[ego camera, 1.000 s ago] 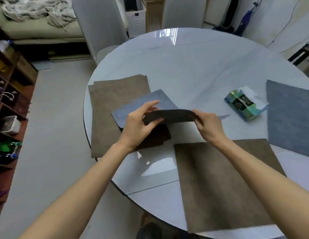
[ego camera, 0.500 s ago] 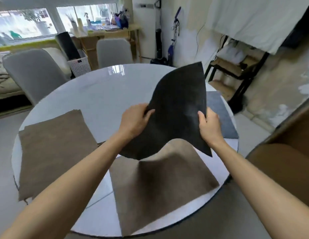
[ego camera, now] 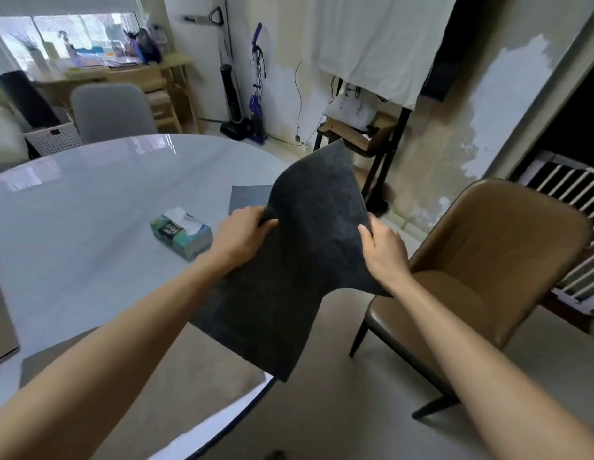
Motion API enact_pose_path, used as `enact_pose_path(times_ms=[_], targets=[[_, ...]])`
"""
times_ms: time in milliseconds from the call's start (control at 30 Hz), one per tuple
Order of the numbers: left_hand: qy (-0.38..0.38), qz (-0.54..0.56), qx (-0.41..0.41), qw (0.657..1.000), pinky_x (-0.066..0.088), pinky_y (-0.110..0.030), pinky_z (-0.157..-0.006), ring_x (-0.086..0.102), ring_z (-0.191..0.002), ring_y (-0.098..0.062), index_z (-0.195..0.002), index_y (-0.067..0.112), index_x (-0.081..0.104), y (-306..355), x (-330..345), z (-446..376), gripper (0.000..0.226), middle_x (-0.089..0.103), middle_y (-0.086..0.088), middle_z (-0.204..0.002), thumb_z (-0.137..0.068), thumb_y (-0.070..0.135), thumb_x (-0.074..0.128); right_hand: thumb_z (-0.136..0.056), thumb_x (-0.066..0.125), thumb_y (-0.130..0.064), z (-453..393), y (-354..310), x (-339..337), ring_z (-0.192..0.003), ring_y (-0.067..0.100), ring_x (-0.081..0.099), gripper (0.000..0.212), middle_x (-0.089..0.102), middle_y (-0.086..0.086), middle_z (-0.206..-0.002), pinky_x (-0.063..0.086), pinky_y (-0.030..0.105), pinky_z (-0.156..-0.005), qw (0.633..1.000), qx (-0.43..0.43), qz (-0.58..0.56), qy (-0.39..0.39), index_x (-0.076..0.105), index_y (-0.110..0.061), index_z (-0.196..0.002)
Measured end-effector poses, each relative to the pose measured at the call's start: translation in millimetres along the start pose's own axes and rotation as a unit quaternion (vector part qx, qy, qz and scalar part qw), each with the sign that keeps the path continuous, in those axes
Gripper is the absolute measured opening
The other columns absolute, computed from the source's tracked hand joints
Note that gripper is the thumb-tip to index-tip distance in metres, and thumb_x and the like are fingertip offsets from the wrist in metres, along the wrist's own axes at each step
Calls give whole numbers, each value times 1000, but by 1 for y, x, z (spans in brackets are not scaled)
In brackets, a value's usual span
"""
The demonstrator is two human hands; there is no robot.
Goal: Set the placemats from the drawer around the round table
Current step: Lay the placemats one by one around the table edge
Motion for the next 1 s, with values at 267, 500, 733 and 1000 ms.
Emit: enact_pose_path(times_ms=[267, 500, 733, 1000], targets=[[37, -42, -11, 998, 44, -37, -74, 62, -96, -34, -99, 17, 62, -15, 41, -144, 27, 69, -12, -105, -100, 37, 43, -101, 38, -25, -152, 57, 37, -87, 29, 61, 27, 66, 10, -98, 52, 43, -76, 999, 17, 9, -37, 57, -9, -111], [39, -20, -84, 996, 41, -33, -68, 63, -94, -35, -96, 13, 62, -48, 53, -264, 26, 69, -12, -101, -99, 33, 45, -101, 39, -25, -298, 68, 85, -93, 36, 59, 26, 66, 15, -103, 47, 38, -73, 995, 29, 73, -68, 57, -6, -105], [66, -35, -175, 982, 39, -33, -66, 61, -93, -37, -84, 16, 55, -86, 36, -316, 23, 68, -15, -99, -98, 33, 47, -100, 41, -20, -394, 46, 154, -103, 38, 56, 25, 64, 18, -110, 39, 35, -76, 993, -4, 0, -121, 58, -3, -108], [110, -105, -262, 953, 39, -32, -68, 61, -93, -33, -84, 17, 54, -90, 19, -382, 24, 68, -10, -100, -99, 34, 45, -100, 40, -19, -510, 34, 227, -98, 41, 57, 24, 63, 23, -109, 42, 39, -76, 977, -84, -63, -187, 55, -1, -108]])
Point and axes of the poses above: each hand's wrist, its own z-axis away from the middle knuckle, its own x-axis out of the palm, y = z × x, the point moved 3 cm from there along -z, towards the middle knuckle
